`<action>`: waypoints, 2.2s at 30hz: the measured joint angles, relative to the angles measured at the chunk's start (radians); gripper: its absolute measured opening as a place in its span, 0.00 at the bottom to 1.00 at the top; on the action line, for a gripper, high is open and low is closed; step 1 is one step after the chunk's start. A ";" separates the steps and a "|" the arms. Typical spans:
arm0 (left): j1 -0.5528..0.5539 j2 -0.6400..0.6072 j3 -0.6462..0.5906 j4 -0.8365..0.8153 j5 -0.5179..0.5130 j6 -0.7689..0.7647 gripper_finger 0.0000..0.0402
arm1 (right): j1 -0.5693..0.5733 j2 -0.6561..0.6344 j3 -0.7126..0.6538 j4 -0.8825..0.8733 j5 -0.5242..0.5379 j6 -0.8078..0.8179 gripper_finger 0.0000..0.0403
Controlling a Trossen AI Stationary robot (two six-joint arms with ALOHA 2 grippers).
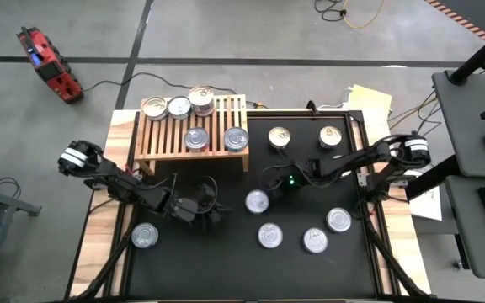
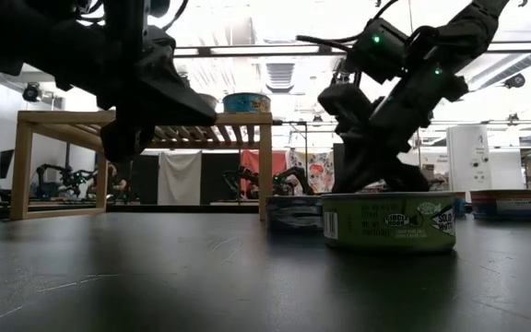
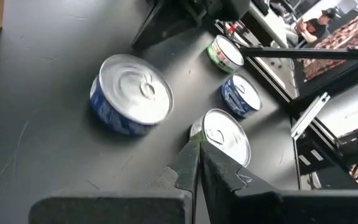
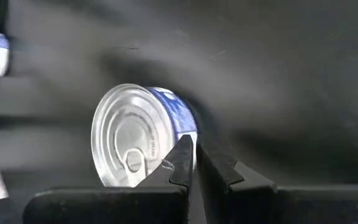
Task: Stack canned seafood by type on shelf
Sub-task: Put the top blue tuna can on the shelf
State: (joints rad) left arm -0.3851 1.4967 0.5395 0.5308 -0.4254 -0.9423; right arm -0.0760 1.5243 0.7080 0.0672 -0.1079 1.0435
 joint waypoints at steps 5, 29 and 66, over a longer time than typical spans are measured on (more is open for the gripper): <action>0.004 0.012 0.006 0.012 0.049 0.041 0.00 | -0.002 0.026 0.032 -0.010 -0.008 0.030 0.03; 0.148 0.349 0.067 0.420 0.232 0.019 0.00 | 0.013 -0.018 0.035 -0.012 -0.057 0.085 0.03; 0.177 0.348 0.068 0.257 0.174 -0.020 0.00 | 0.021 0.030 0.032 0.015 -0.083 0.080 0.32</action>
State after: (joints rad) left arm -0.2084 1.8450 0.6075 0.7875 -0.2516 -0.9620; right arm -0.0547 1.5541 0.7395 0.0820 -0.1912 1.1238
